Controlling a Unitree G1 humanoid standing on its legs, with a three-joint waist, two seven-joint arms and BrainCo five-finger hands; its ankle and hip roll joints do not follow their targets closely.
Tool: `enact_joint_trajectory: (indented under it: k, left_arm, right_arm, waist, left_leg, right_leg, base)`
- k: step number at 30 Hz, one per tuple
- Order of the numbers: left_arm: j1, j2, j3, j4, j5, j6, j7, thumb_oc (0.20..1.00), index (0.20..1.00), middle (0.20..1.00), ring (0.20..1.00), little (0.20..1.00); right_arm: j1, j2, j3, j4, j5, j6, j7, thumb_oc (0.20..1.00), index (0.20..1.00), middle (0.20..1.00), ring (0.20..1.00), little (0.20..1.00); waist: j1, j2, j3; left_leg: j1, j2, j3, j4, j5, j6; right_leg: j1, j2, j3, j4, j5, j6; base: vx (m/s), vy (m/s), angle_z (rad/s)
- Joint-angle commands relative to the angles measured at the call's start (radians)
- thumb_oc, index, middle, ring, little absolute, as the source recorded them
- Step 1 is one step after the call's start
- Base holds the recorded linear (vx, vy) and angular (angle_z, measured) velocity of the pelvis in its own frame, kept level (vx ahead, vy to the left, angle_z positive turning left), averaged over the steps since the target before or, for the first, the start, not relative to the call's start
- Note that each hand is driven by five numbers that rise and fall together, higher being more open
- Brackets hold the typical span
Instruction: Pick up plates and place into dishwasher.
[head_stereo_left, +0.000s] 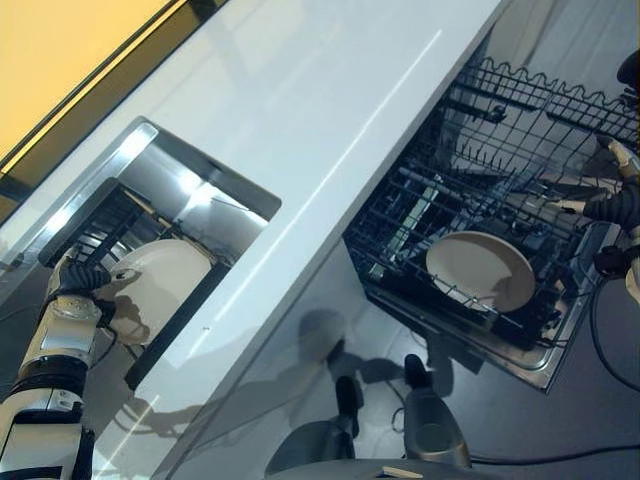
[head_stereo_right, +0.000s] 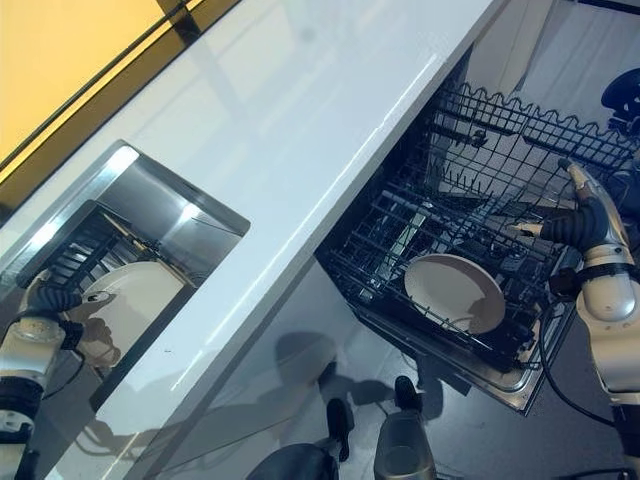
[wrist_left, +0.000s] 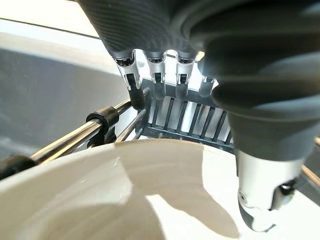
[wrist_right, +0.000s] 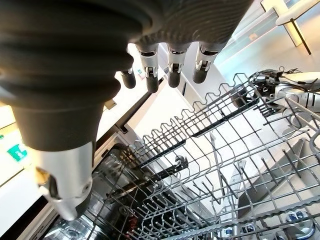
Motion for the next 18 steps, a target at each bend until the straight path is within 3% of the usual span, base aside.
enact_joint_trajectory:
  k: [1,7,18]
  left_arm:
    - [-0.012,0.081,0.021,0.06,0.02,-0.018,0.04,1.0,1.0,1.0,1.0,1.0]
    - [-0.059,0.084,0.0,0.058,0.012,-0.014,0.001,1.0,1.0,1.0,1.0,1.0]
    - [-0.124,0.117,-0.081,0.132,0.001,0.023,-0.203,1.0,1.0,1.0,1.0,1.0]
  right_arm:
    - [-0.041,-0.039,-0.004,-0.074,0.027,-0.03,-0.021,1.0,1.0,1.0,1.0,1.0]
    - [-0.085,-0.021,0.026,-0.083,0.016,-0.018,-0.027,1.0,1.0,1.0,1.0,1.0]
    - [-0.153,-0.028,0.08,-0.088,0.007,0.021,-0.043,1.0,1.0,1.0,1.0,1.0]
  waist:
    - [0.0,-0.08,-0.025]
    - [-0.001,-0.089,0.012]
    - [-0.004,-0.098,0.063]
  left_leg:
    - [-0.083,-0.007,0.02,0.128,-0.03,-0.031]
    - [-0.13,-0.009,0.032,0.143,-0.026,-0.031]
    - [-0.184,-0.008,0.047,0.167,-0.024,-0.032]
  right_leg:
    - [-0.023,-0.075,0.065,0.044,0.02,0.049]
    - [-0.071,-0.075,0.076,0.045,0.043,0.045]
    - [-0.115,-0.078,0.08,0.042,0.069,0.04]
  base:
    - [0.02,0.063,-0.13]
    - [-0.01,0.041,-0.08]
    - [0.0,0.019,0.0]
